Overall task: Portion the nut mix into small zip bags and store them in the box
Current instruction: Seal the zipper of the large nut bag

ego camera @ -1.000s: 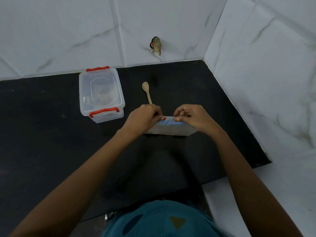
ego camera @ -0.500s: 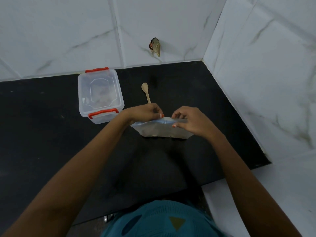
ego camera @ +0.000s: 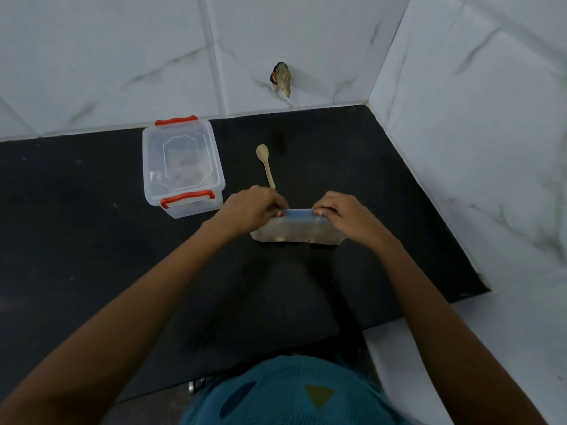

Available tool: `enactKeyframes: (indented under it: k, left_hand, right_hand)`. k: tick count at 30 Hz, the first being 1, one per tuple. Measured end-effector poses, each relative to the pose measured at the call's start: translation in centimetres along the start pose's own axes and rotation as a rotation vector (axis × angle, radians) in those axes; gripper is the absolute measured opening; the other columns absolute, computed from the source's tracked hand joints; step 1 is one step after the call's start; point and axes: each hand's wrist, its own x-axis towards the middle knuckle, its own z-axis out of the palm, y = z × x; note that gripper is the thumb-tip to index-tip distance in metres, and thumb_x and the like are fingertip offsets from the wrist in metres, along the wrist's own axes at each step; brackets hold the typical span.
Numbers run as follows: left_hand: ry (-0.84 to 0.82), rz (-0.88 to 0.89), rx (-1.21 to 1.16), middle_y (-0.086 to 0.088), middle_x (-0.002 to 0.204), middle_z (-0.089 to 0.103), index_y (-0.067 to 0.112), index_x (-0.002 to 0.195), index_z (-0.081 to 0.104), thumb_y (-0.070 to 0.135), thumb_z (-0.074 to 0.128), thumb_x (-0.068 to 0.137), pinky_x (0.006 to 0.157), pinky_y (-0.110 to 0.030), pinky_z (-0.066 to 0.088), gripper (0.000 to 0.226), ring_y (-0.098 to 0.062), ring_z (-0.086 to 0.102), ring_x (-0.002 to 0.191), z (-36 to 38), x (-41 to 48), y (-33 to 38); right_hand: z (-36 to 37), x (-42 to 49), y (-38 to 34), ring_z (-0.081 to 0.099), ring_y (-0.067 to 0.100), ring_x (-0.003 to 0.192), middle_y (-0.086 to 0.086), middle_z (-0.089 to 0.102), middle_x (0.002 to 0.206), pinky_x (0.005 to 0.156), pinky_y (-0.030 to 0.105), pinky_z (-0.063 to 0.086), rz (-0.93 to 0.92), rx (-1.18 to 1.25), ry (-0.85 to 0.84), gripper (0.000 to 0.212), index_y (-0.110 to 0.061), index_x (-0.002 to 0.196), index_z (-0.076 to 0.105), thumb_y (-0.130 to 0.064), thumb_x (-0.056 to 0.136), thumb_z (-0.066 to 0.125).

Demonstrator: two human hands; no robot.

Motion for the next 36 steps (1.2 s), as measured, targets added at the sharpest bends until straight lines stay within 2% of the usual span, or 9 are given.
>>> enactKeyframes:
  k: [6, 8, 11, 14, 18, 21, 24, 30, 36]
  left_hand:
    - [-0.084, -0.109, -0.044, -0.01, 0.122, 0.056, 0.014, 0.122, 0.051, 0.017, 0.04, 0.097, 0.094, -0.041, 0.046, 0.027, -0.022, 0.055, 0.108, 0.5, 0.8, 0.0]
    - [-0.127, -0.14, -0.181, -0.012, 0.122, 0.053, 0.012, 0.122, 0.045, 0.014, 0.039, 0.097, 0.092, -0.035, 0.045, 0.026, -0.022, 0.054, 0.107, 0.7, 1.1, 0.1]
    - [-0.211, -0.18, -0.365, -0.01, 0.13, 0.047, 0.011, 0.127, 0.04, 0.012, 0.041, 0.097, 0.089, -0.027, 0.039, 0.03, -0.018, 0.048, 0.112, 0.6, 1.2, 0.0]
    - [-0.283, -0.219, -0.465, -0.008, 0.13, 0.044, 0.011, 0.129, 0.039, 0.012, 0.041, 0.096, 0.089, -0.026, 0.035, 0.033, -0.013, 0.042, 0.109, 0.4, 1.2, -0.2]
    - [-0.326, -0.276, -0.563, -0.001, 0.121, 0.04, 0.014, 0.13, 0.038, 0.012, 0.043, 0.095, 0.086, -0.027, 0.034, 0.036, -0.014, 0.04, 0.107, 0.1, 1.5, -0.6]
    - [-0.311, -0.302, -0.601, -0.001, 0.121, 0.041, 0.017, 0.128, 0.039, 0.015, 0.045, 0.094, 0.086, -0.028, 0.034, 0.034, -0.014, 0.041, 0.107, 0.4, 1.7, -0.9]
    - [-0.255, -0.26, -0.528, -0.003, 0.119, 0.046, 0.016, 0.121, 0.045, 0.031, 0.043, 0.096, 0.086, -0.03, 0.036, 0.029, -0.015, 0.045, 0.105, 0.7, 1.9, -0.8]
    - [-0.073, -0.07, 0.13, -0.006, 0.127, 0.045, 0.021, 0.12, 0.053, 0.035, 0.056, 0.089, 0.099, -0.038, 0.038, 0.034, -0.022, 0.042, 0.118, 2.2, 0.9, -0.1]
    - [0.013, -0.197, -0.007, -0.005, 0.124, 0.054, 0.02, 0.121, 0.053, 0.022, 0.042, 0.097, 0.088, -0.035, 0.044, 0.026, -0.021, 0.053, 0.11, 3.8, 0.9, 0.2]
  right_hand:
    - [0.0, 1.2, 0.5, 0.054, 0.011, 0.104, -0.006, 0.06, 0.107, 0.095, 0.037, 0.041, 0.105, 0.104, -0.072, 0.017, -0.023, 0.107, 0.059, -0.024, 0.094, 0.049]
    - [-0.3, 1.4, 0.7, 0.056, 0.013, 0.105, -0.006, 0.06, 0.105, 0.098, 0.04, 0.043, 0.107, 0.184, -0.093, 0.017, -0.023, 0.109, 0.057, -0.021, 0.092, 0.053]
    - [-0.5, 1.4, 1.0, 0.056, 0.013, 0.102, -0.002, 0.058, 0.105, 0.089, 0.03, 0.047, 0.096, 0.215, -0.122, 0.021, -0.019, 0.111, 0.055, -0.018, 0.09, 0.056]
    - [-0.6, 1.2, 0.8, 0.052, 0.008, 0.099, -0.006, 0.052, 0.108, 0.078, 0.019, 0.042, 0.048, 0.146, -0.1, 0.022, -0.019, 0.109, 0.056, -0.023, 0.089, 0.059]
    - [0.0, 0.6, 0.6, 0.048, 0.007, 0.103, -0.007, 0.053, 0.112, 0.088, 0.025, 0.04, -0.061, -0.068, -0.055, 0.037, -0.018, 0.114, 0.058, -0.028, 0.08, 0.069]
    - [0.4, 0.3, 0.8, 0.049, 0.01, 0.107, -0.004, 0.053, 0.117, 0.091, 0.029, 0.042, -0.05, -0.108, -0.028, 0.032, -0.018, 0.116, 0.059, -0.022, 0.085, 0.064]
    - [0.7, 0.3, 0.8, 0.051, 0.012, 0.107, -0.003, 0.054, 0.118, 0.091, 0.033, 0.044, -0.036, -0.118, -0.042, 0.028, -0.018, 0.118, 0.06, -0.02, 0.09, 0.056]
    - [0.6, 0.4, 0.9, 0.055, 0.013, 0.106, -0.001, 0.061, 0.115, 0.09, 0.029, 0.043, 0.031, -0.085, -0.046, 0.025, -0.017, 0.116, 0.061, -0.019, 0.093, 0.051]
    - [1.3, 1.3, 2.1, 0.053, 0.011, 0.106, -0.005, 0.06, 0.114, 0.093, 0.034, 0.043, 0.113, 0.059, -0.102, 0.021, -0.022, 0.112, 0.061, -0.023, 0.095, 0.049]
